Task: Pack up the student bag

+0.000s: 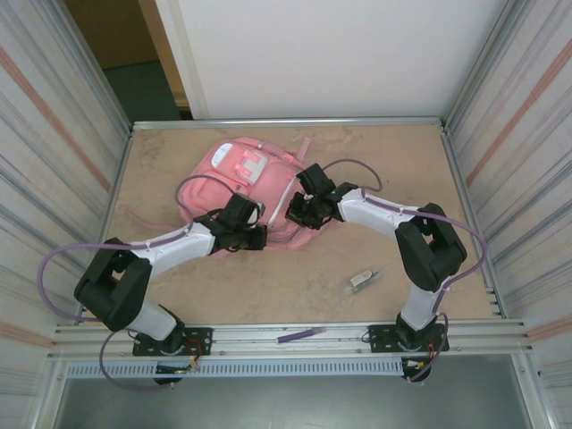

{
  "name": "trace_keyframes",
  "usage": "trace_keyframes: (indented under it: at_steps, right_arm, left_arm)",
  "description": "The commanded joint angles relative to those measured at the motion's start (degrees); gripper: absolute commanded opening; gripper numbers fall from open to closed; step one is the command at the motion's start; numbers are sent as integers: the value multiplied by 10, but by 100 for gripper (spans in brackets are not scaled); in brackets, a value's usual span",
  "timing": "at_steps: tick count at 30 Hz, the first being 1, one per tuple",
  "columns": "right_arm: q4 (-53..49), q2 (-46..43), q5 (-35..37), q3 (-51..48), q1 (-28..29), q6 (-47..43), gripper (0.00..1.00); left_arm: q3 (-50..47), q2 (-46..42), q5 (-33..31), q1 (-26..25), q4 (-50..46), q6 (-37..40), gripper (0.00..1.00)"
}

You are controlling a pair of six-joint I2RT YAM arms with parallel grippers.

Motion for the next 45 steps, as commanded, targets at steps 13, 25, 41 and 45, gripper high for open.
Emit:
trace_keyframes:
  at_steps: [13,25,41,45]
  right_arm:
    - [-22,-58,6,-3,-48,-39,2]
    - [17,-59,-23,-18,-44,-6,13]
    - [-6,-74,12,-28,-44,-19,46]
    - [-19,-76,25,-30,-48,-48,49]
  left_arm:
    - [-53,-50,-6,75,-2,53,0]
    - [-135,-183,-29,87,46,37,32]
    - [-153,-210,31,9,186,288,43]
    - [-154,-184,56,2,238,346,44]
